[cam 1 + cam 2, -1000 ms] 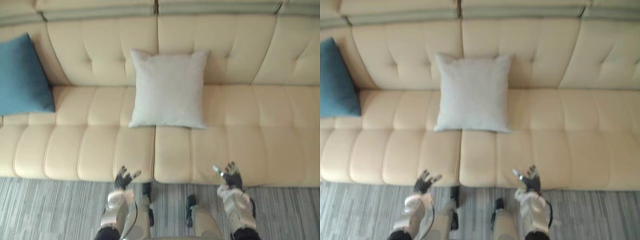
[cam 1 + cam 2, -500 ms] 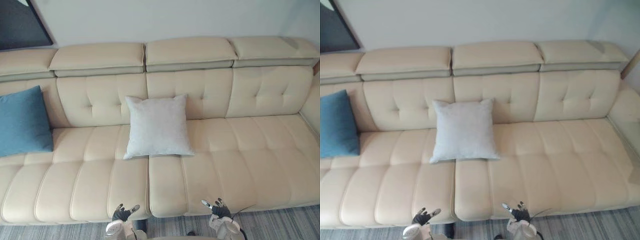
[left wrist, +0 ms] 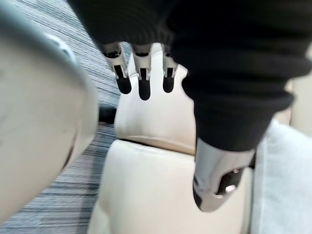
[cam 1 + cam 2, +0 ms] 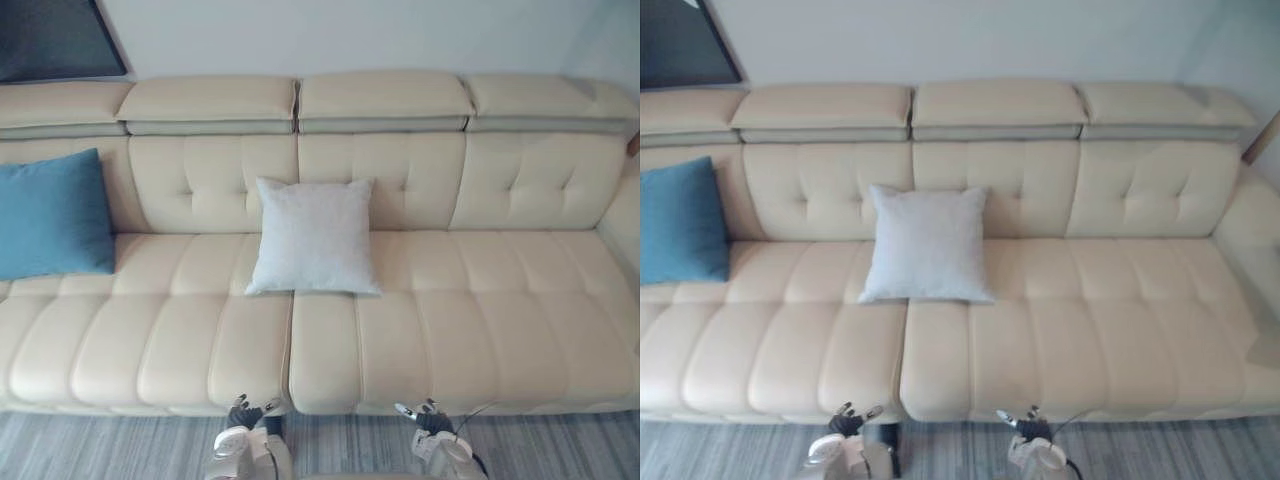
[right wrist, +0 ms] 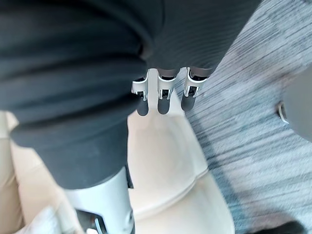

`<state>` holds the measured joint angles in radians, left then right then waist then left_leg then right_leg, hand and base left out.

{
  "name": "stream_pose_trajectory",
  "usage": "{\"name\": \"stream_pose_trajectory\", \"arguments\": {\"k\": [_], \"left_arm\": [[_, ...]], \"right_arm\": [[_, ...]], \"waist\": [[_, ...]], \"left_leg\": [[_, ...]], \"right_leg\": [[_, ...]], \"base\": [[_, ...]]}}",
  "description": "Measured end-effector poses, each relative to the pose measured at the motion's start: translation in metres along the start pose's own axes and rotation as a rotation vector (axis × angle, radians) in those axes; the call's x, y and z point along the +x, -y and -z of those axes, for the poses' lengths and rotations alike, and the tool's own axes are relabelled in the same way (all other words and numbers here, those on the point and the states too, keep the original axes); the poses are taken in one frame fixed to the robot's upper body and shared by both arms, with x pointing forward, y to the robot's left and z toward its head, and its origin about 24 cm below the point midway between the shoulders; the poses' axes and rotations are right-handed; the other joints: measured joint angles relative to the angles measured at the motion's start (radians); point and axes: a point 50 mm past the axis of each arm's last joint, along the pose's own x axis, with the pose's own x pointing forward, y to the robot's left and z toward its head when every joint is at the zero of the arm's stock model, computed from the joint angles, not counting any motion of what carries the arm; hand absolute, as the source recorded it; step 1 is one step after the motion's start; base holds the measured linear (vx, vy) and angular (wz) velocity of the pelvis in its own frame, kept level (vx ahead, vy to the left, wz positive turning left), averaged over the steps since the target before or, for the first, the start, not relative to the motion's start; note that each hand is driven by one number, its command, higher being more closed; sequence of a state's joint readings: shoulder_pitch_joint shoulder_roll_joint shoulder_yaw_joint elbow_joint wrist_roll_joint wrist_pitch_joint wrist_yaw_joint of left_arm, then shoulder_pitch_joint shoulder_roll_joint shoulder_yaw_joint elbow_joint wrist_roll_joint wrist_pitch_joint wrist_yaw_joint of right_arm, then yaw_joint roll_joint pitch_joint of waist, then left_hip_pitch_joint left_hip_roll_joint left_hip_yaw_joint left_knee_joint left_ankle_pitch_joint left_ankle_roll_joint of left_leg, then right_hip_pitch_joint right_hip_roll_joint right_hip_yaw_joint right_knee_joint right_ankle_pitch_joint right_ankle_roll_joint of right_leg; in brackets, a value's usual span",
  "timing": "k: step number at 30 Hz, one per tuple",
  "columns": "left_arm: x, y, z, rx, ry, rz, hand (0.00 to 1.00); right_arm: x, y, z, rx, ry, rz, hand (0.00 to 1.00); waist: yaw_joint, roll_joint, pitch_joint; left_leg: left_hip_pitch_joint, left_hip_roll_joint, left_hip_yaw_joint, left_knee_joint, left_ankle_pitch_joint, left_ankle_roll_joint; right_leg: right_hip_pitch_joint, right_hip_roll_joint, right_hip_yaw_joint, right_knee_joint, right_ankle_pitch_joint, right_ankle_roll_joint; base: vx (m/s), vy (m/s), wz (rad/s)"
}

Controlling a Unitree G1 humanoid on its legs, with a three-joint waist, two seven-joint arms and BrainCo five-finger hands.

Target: Pick up cushions and gather them together orderly.

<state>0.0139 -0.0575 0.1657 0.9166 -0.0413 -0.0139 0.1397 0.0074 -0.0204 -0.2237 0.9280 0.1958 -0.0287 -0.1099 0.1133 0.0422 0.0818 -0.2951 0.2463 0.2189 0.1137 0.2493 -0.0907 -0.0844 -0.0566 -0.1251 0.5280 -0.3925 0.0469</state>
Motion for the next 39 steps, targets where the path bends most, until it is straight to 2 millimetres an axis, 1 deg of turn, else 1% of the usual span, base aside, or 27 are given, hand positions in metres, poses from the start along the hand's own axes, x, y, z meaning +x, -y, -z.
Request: {"name": "stream_pose_trajectory", "arguments": {"k": [1, 2, 3, 5, 6, 8, 9, 10, 11, 12, 13, 14, 15, 17, 22, 23, 27, 29, 30, 31, 32, 33, 34, 36, 37, 38, 39], "left_arm": [[0.0, 0.004, 0.0, 0.026, -0.004, 0.018, 0.0], [0.0, 0.004, -0.001, 0.022, 0.003, 0.017, 0.0], [0.001, 0.001, -0.004, 0.003, 0.011, 0.0, 0.0], [0.001, 0.001, -0.005, -0.001, 0.014, -0.004, 0.0], [0.002, 0.001, -0.008, -0.002, 0.024, -0.005, 0.0], [0.002, 0.0, -0.008, -0.009, 0.02, -0.009, 0.0], [0.002, 0.0, -0.007, -0.011, 0.018, -0.011, 0.0], [0.001, -0.002, -0.004, -0.016, 0.008, -0.017, 0.0], [0.0, -0.004, 0.0, -0.023, -0.001, -0.023, 0.0], [0.0, -0.006, 0.001, -0.03, -0.004, -0.028, 0.0], [0.0, -0.011, 0.003, -0.042, -0.012, -0.048, 0.0], [-0.001, -0.014, 0.005, -0.042, -0.018, -0.056, 0.0], [-0.001, -0.015, 0.006, -0.042, -0.021, -0.057, 0.0], [-0.001, -0.016, 0.007, -0.036, -0.023, -0.057, 0.0], [-0.002, -0.015, 0.018, -0.026, -0.072, -0.035, 0.0], [-0.002, -0.014, 0.02, -0.013, -0.084, -0.027, 0.0], [-0.001, -0.009, 0.021, -0.005, -0.097, -0.006, 0.0], [-0.001, -0.007, 0.02, -0.009, -0.096, 0.002, 0.0], [0.0, -0.003, 0.015, -0.011, -0.082, 0.011, 0.0], [0.0, -0.002, 0.013, -0.008, -0.076, 0.015, 0.0], [0.0, -0.002, 0.013, -0.002, -0.066, 0.018, 0.0], [0.0, -0.001, 0.007, 0.017, -0.041, 0.026, 0.0], [0.001, -0.002, 0.006, 0.024, -0.036, 0.026, 0.0], [0.001, -0.003, 0.005, 0.029, -0.03, 0.025, 0.0], [0.001, -0.004, 0.005, 0.032, -0.028, 0.024, 0.0], [0.0, -0.004, 0.007, 0.03, -0.034, 0.024, 0.0], [0.0, -0.004, 0.008, 0.03, -0.035, 0.023, 0.0]], "right_arm": [[-0.001, 0.006, 0.004, -0.001, -0.01, 0.022, 0.0], [-0.001, 0.007, 0.005, 0.002, -0.015, 0.028, 0.0], [-0.001, 0.007, 0.006, 0.005, -0.019, 0.037, 0.0], [-0.002, 0.005, 0.007, 0.006, -0.022, 0.034, 0.0], [-0.001, 0.003, 0.005, 0.008, -0.017, 0.026, 0.0], [-0.001, 0.001, 0.005, 0.01, -0.017, 0.022, 0.0], [-0.001, 0.001, 0.005, 0.01, -0.018, 0.02, 0.0], [-0.002, -0.001, 0.008, 0.013, -0.027, 0.017, 0.0], [-0.002, -0.001, 0.009, 0.014, -0.033, 0.016, 0.0], [-0.002, -0.002, 0.009, 0.014, -0.036, 0.015, 0.0], [-0.004, -0.007, 0.017, 0.023, -0.057, 0.001, 0.0], [-0.007, -0.008, 0.023, 0.03, -0.076, -0.003, 0.0], [-0.007, -0.009, 0.025, 0.032, -0.081, -0.004, 0.0], [-0.01, -0.007, 0.035, 0.037, -0.113, 0.001, 0.0], [-0.011, 0.003, 0.039, 0.08, -0.125, 0.034, 0.0], [-0.011, 0.006, 0.04, 0.091, -0.128, 0.044, 0.0], [-0.011, 0.008, 0.039, 0.107, -0.123, 0.051, 0.0], [-0.01, 0.006, 0.035, 0.108, -0.111, 0.046, 0.0], [-0.008, 0.004, 0.028, 0.107, -0.091, 0.04, 0.0], [-0.007, 0.003, 0.026, 0.106, -0.085, 0.041, 0.0], [-0.005, 0.003, 0.021, 0.113, -0.073, 0.045, 0.0], [-0.005, 0.006, 0.023, 0.126, -0.078, 0.061, 0.0], [-0.006, 0.008, 0.026, 0.129, -0.086, 0.071, 0.0], [-0.006, 0.012, 0.024, 0.133, -0.078, 0.086, 0.0], [-0.006, 0.014, 0.024, 0.133, -0.078, 0.092, 0.0], [-0.005, 0.015, 0.023, 0.133, -0.076, 0.094, 0.0], [-0.005, 0.015, 0.023, 0.133, -0.074, 0.094, 0.0]], "waist": [[-0.014, 0.003, 0.006], [-0.015, -0.002, 0.01], [-0.012, -0.02, 0.022], [-0.015, -0.03, 0.027], [-0.016, -0.041, 0.032], [-0.017, -0.043, 0.033], [-0.017, -0.042, 0.033], [-0.017, -0.04, 0.033], [-0.017, -0.033, 0.031], [-0.017, -0.037, 0.03], [-0.021, -0.043, 0.02], [-0.021, -0.054, 0.0], [-0.022, -0.056, -0.002], [-0.028, -0.063, -0.008], [-0.038, -0.051, -0.043], [-0.048, -0.045, -0.051], [-0.056, -0.038, -0.051], [-0.053, -0.032, -0.048], [-0.049, -0.022, -0.04], [-0.048, -0.016, -0.032], [-0.053, -0.003, -0.019], [-0.057, -0.021, -0.01], [-0.057, -0.026, -0.007], [-0.062, -0.016, 0.003], [-0.06, -0.007, 0.011], [-0.055, -0.004, 0.019], [-0.057, -0.005, 0.023]], "left_leg": [[0.0, -0.001, -0.013, -0.044, 0.056, -0.012], [0.001, -0.003, -0.008, -0.029, 0.043, -0.016], [0.015, -0.028, -0.008, 0.06, -0.061, -0.014], [0.019, -0.038, -0.02, 0.148, -0.148, -0.011], [0.019, -0.044, -0.041, 0.255, -0.24, 0.001], [0.039, -0.055, -0.07, 0.329, -0.325, 0.0], [0.051, -0.059, -0.076, 0.335, -0.345, -0.003], [0.103, -0.073, -0.094, 0.319, -0.404, -0.013], [0.138, -0.075, -0.094, 0.269, -0.437, -0.031], [0.145, -0.084, -0.079, 0.262, -0.442, -0.025], [0.159, -0.095, -0.044, 0.23, -0.442, -0.022], [0.164, -0.106, -0.023, 0.201, -0.442, -0.021], [0.168, -0.108, -0.017, 0.194, -0.442, -0.021], [0.203, -0.137, 0.002, 0.152, -0.442, -0.019], [0.264, -0.144, 0.056, 0.105, -0.428, -0.003], [0.266, -0.144, 0.072, 0.103, -0.424, 0.004], [0.274, -0.126, 0.099, 0.107, -0.425, 0.005], [0.281, -0.103, 0.145, 0.107, -0.426, 0.007], [0.287, -0.074, 0.222, 0.106, -0.426, 0.009], [0.297, -0.063, 0.252, 0.104, -0.427, 0.011], [0.329, -0.055, 0.29, 0.077, -0.432, 0.012], [0.369, -0.075, 0.354, 0.06, -0.434, 0.008], [0.383, -0.08, 0.376, 0.063, -0.435, 0.007], [0.413, -0.079, 0.385, 0.071, -0.44, 0.001], [0.418, -0.059, 0.391, 0.118, -0.445, -0.007], [0.38, -0.011, 0.372, 0.256, -0.459, -0.021], [0.357, 0.008, 0.353, 0.322, -0.462, -0.024]], "right_leg": [[-0.003, -0.008, -0.053, -0.017, -0.003, -0.022], [-0.003, -0.017, -0.077, -0.027, -0.005, -0.039], [-0.007, -0.036, -0.092, -0.047, 0.018, -0.068], [-0.009, -0.039, -0.092, -0.073, 0.047, -0.072], [-0.022, -0.04, -0.079, -0.102, 0.079, -0.067], [-0.033, -0.04, -0.055, -0.127, 0.109, -0.054], [-0.039, -0.04, -0.047, -0.132, 0.115, -0.052], [-0.041, -0.038, -0.009, -0.147, 0.134, -0.038], [-0.045, -0.031, 0.014, -0.149, 0.139, -0.022], [-0.047, -0.035, 0.035, -0.149, 0.141, -0.012], [-0.045, -0.039, 0.063, -0.19, 0.174, 0.003], [-0.042, -0.04, 0.083, -0.247, 0.21, 0.009], [-0.035, -0.041, 0.089, -0.269, 0.222, 0.01], [0.005, -0.054, 0.121, -0.357, 0.284, 0.018], [0.035, -0.051, 0.169, -0.424, 0.322, 0.038], [0.032, -0.043, 0.19, -0.432, 0.328, 0.036], [0.006, -0.012, 0.246, -0.444, 0.352, 0.022], [-0.05, 0.022, 0.251, -0.414, 0.39, 0.014], [-0.106, 0.053, 0.151, -0.398, 0.452, -0.023], [-0.112, 0.057, 0.089, -0.409, 0.472, -0.052], [-0.13, 0.017, -0.137, -0.34, 0.383, -0.098], [-0.117, -0.056, -0.36, -0.263, 0.28, -0.121], [-0.107, -0.072, -0.414, -0.256, 0.257, -0.118], [-0.089, -0.044, -0.373, -0.257, 0.264, -0.108], [-0.087, -0.016, -0.319, -0.267, 0.251, -0.103], [-0.085, 0.005, -0.284, -0.273, 0.242, -0.109], [-0.08, 0.013, -0.278, -0.278, 0.241, -0.11]], "base": [[-0.31, -0.141, 0.31], [-0.38, -0.125, 0.22], [-0.27, -0.087, -0.03], [-0.29, -0.054, -0.02], [-0.23, 0.016, -0.09], [-0.17, 0.076, -0.21], [-0.16, 0.184, -0.49], [-0.15, 0.23, -0.62], [-0.18, 0.279, -0.67], [-0.12, 0.235, -0.6], [-0.07, 0.208, -0.65], [-0.05, 0.197, -0.61], [0.01, 0.228, -0.55], [0.04, 0.184, -0.41], [0.1, 0.067, -0.37], [0.16, 0.031, -0.38], [0.14, -0.012, -0.63], [0.09, -0.051, -1.46], [0.05, -0.053, -1.69], [0.05, -0.122, -2.01], [0.03, -0.13, -1.44], [0.02, -0.141, -1.31], [0.02, -0.125, -1.09], [0.02, -0.121, -0.81], [0.06, -0.17, -1.02], [0.05, -0.142, -1.0], [0.07, -0.188, -0.76]]}}
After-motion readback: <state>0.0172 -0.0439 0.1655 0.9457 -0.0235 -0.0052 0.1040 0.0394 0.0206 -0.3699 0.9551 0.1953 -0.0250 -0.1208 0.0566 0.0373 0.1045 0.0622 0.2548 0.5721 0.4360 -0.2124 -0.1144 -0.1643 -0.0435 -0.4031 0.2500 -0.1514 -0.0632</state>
